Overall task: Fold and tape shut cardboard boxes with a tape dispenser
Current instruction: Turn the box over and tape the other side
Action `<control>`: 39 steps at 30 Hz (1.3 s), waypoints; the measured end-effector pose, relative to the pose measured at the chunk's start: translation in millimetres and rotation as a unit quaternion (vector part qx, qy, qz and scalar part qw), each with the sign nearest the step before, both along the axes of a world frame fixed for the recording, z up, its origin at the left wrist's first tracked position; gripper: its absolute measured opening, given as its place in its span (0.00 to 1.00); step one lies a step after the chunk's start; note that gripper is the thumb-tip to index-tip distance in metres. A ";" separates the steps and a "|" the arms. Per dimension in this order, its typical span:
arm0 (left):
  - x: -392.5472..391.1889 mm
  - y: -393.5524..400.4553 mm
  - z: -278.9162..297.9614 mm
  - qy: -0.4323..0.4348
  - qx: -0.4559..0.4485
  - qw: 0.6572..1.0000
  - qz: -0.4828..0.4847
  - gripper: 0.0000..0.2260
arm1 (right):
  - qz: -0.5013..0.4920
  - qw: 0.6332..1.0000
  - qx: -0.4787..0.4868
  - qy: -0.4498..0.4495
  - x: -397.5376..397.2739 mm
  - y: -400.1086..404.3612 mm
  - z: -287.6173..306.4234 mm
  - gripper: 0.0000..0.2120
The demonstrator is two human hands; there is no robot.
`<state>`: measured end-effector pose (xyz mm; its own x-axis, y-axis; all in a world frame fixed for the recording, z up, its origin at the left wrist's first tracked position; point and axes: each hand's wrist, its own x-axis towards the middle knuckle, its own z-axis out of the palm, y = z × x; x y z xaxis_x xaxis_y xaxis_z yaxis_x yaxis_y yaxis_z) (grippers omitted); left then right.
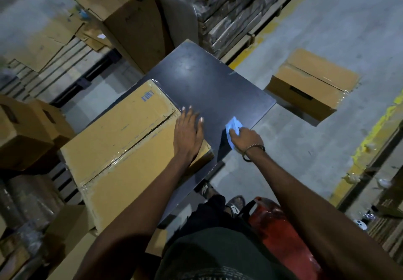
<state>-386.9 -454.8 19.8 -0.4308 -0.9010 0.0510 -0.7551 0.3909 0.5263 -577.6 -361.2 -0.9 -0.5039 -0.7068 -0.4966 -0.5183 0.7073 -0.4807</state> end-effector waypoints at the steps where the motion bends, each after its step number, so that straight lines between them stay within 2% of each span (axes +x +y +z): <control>1: 6.7 8.4 2.9 0.000 0.009 1.000 0.007 0.25 | 0.025 0.999 -0.008 0.028 -3.3 -13.5 -2.7 0.27; 4: 27.5 34.7 6.1 -0.026 0.014 1.000 -0.006 0.30 | 0.074 0.994 -0.015 0.078 -11.8 -48.2 -15.9 0.25; 8: 45.7 57.2 0.3 -0.124 0.009 0.991 -0.053 0.43 | 0.163 0.978 0.018 0.128 -13.5 -68.9 -33.0 0.26; 11: 47.7 60.2 -8.2 -0.171 -0.001 0.983 -0.070 0.46 | 0.186 0.973 0.029 0.136 -9.0 -70.2 -43.9 0.24; 13: 46.6 60.0 -13.3 -0.176 -0.023 0.982 -0.062 0.43 | 0.135 0.981 -0.016 0.138 -2.4 -63.8 -44.4 0.22; 15: 46.2 60.2 -16.3 -0.192 -0.044 0.979 -0.059 0.40 | 0.055 0.984 -0.112 0.130 12.2 -48.9 -34.1 0.17; 18: 44.5 61.8 -18.8 -0.220 -0.058 0.972 -0.065 0.40 | -0.077 0.961 -0.263 0.047 48.4 -16.6 -12.1 0.12; 21: 40.5 63.5 -18.9 -0.232 -0.044 0.970 -0.058 0.40 | -0.176 0.935 -0.307 -0.029 81.9 19.9 -0.6 0.14; 23: 41.2 64.6 -18.6 -0.263 -0.032 0.961 -0.081 0.43 | -0.135 0.932 -0.331 -0.063 103.4 42.0 1.7 0.16; 26: 51.8 60.5 -16.6 -0.247 -0.036 0.962 -0.111 0.41 | 0.033 0.920 -0.383 -0.069 123.5 53.7 1.0 0.24; 29: 70.9 60.4 -17.0 -0.220 -0.061 0.964 -0.134 0.40 | 0.089 0.932 -0.345 -0.071 124.3 40.2 -3.2 0.27; 31: 80.0 65.5 -18.7 -0.237 -0.083 0.956 -0.152 0.42 | 0.043 0.952 -0.279 -0.121 123.2 29.4 -7.0 0.24; 32: 81.3 68.1 -19.1 -0.247 -0.088 0.953 -0.155 0.43 | -0.019 0.955 -0.237 -0.174 121.7 24.8 -8.9 0.22; 34: 79.4 70.8 -18.5 -0.252 -0.084 0.953 -0.146 0.42 | -0.174 0.916 -0.186 -0.309 116.2 16.3 -15.1 0.27; 35: 78.4 71.0 -18.2 -0.252 -0.081 0.954 -0.143 0.41 | -0.212 0.900 -0.176 -0.337 113.4 16.3 -17.5 0.31; 37: 78.6 69.2 -18.1 -0.241 -0.079 0.957 -0.142 0.40 | -0.227 0.903 -0.179 -0.319 111.4 14.2 -4.4 0.33; 39: 79.7 65.8 -18.9 -0.224 -0.077 0.961 -0.146 0.40 | -0.206 0.911 -0.251 -0.254 112.5 6.3 14.0 0.28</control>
<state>-307.2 -389.0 0.9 -0.6731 -0.7357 -0.0752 -0.7393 0.6668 0.0937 -465.0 -354.9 13.0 -0.5735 -0.7114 -0.4061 0.1219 0.4161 -0.9011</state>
